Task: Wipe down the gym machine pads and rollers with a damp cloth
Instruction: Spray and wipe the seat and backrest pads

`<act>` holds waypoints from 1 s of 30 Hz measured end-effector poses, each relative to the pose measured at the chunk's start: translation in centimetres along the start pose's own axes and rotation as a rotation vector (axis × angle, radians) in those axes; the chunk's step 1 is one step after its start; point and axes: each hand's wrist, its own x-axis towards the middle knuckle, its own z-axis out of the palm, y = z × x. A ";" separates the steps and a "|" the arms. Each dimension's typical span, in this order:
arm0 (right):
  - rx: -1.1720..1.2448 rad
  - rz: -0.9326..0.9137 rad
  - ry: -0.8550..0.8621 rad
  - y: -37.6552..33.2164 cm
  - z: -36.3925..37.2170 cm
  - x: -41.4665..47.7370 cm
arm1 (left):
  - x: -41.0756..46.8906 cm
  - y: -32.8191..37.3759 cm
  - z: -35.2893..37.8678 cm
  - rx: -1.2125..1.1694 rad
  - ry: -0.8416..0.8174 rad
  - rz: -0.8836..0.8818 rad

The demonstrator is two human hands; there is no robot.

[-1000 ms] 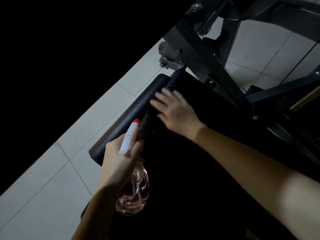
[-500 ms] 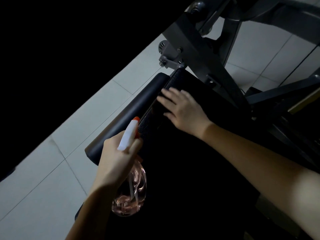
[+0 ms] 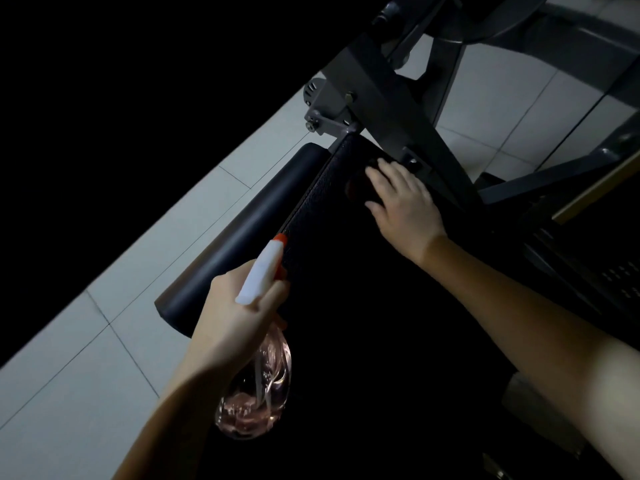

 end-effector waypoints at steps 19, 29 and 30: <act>0.291 0.272 -0.041 7.4 -2.1 -5.7 | 2.1 2.7 4.3 0.113 -0.312 0.013; 0.362 0.479 -0.110 9.0 -3.9 -8.6 | 2.1 2.4 3.9 0.197 -0.395 0.022; 0.342 0.488 -0.102 9.1 -3.9 -9.0 | 1.9 2.4 3.8 0.204 -0.382 0.034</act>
